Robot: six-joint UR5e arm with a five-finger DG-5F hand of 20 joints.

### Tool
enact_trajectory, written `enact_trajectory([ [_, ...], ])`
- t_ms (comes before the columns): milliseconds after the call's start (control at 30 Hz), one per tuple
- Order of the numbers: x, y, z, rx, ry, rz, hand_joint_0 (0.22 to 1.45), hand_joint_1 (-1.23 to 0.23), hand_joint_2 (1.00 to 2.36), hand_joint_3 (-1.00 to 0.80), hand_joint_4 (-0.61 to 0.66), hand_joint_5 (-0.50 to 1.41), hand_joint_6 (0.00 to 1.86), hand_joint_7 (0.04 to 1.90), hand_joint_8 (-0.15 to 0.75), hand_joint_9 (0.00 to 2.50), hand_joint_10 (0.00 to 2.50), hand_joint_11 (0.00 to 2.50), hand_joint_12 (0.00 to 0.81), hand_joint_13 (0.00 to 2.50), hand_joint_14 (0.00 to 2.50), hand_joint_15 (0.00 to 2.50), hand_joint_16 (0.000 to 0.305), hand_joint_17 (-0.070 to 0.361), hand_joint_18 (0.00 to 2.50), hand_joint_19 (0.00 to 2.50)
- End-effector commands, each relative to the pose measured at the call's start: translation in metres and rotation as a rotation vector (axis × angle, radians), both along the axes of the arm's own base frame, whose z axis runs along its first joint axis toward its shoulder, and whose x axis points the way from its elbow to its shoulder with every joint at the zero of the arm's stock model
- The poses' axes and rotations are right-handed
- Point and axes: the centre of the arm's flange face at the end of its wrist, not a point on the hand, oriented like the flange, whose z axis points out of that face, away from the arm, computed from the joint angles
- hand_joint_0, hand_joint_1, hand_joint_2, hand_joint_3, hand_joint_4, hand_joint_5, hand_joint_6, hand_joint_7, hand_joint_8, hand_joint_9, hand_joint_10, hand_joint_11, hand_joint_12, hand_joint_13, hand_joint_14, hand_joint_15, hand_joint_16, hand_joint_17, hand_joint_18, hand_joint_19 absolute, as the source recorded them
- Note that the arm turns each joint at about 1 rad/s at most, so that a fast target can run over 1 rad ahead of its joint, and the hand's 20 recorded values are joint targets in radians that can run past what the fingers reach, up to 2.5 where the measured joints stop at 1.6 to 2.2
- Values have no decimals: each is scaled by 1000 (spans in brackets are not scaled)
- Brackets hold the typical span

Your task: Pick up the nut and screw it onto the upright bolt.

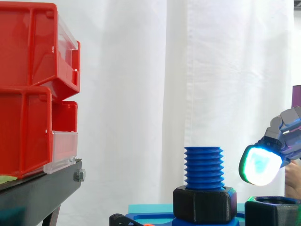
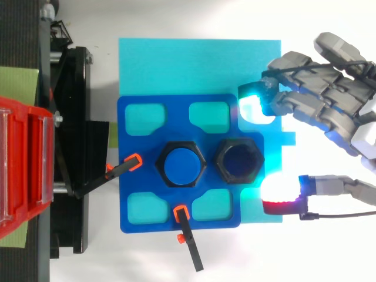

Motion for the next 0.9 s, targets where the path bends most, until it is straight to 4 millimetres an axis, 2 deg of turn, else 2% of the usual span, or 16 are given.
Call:
enact_trajectory([
  [0,0,1,-1,-17,7,-1,383,-578,1000,-500,188,-253,502,781,251,386,0,0,350,405,0,0,43,96,139,0],
  [400,2,1,0,-28,0,-1,383,-572,1000,-500,195,-248,502,781,252,400,2,0,350,424,0,0,43,97,158,0],
  [700,4,8,2,-23,-20,6,382,-570,1000,-500,197,-247,502,782,254,405,1,0,352,430,0,0,43,97,168,0],
  [733,5,9,-7,-30,-7,6,382,-569,1000,-500,196,-247,502,784,253,405,0,0,353,430,0,0,43,97,167,0],
  [867,7,11,-15,-25,-4,8,382,-567,1000,-500,195,-247,502,781,253,404,1,0,352,431,0,0,43,97,167,0],
])
